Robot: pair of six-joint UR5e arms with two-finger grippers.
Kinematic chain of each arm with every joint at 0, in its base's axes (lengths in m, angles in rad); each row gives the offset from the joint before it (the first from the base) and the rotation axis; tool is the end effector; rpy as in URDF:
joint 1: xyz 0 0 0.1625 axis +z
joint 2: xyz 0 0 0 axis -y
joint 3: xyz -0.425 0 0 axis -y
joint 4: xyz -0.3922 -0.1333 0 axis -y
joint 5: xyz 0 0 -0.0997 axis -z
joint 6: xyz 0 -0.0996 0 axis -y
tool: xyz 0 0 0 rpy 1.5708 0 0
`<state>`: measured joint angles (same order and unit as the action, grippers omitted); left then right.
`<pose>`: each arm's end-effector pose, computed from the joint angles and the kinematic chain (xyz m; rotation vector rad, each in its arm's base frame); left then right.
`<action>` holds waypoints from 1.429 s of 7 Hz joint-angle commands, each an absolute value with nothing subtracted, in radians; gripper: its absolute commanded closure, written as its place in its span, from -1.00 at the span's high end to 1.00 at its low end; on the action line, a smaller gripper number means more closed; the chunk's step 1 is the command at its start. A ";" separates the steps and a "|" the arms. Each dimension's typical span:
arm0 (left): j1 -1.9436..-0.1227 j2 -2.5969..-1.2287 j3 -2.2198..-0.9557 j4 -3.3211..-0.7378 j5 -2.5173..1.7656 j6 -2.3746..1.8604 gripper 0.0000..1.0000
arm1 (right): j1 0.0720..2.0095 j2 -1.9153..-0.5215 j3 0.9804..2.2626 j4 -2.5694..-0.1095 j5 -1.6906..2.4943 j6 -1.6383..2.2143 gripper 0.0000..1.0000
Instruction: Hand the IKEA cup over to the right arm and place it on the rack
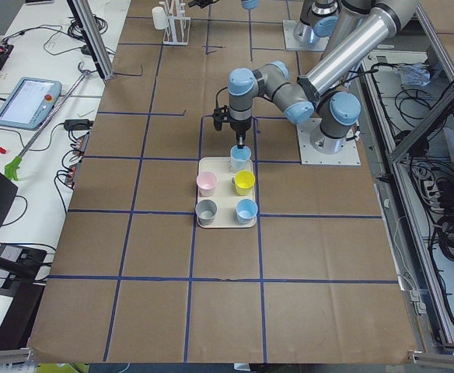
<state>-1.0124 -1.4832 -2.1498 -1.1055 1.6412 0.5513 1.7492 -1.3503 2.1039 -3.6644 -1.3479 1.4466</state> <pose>0.1078 -0.4110 0.2989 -0.0096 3.0941 0.0917 0.2409 -0.4609 0.3837 0.9781 1.6110 -0.8703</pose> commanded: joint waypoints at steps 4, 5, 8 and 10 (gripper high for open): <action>-1.063 -1.576 -1.668 -1.531 1.611 0.552 -1.00 | 1.749 -1.345 2.118 -3.669 -1.351 1.454 1.00; -1.065 -1.613 -1.628 -1.528 1.503 0.554 -1.00 | 1.749 -1.345 2.118 -3.669 -1.351 1.454 1.00; -1.104 -1.658 -1.595 -1.400 1.240 0.569 -1.00 | 1.749 -1.344 2.117 -3.666 -1.351 1.454 1.00; -1.135 -1.648 -1.620 -1.295 1.020 0.571 -1.00 | 1.750 -1.345 2.117 -3.666 -1.351 1.454 1.00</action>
<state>-1.1187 -1.6520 -1.6051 -1.3671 1.1523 0.5691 1.7490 -1.3441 2.1170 -3.6664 -1.3514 1.4542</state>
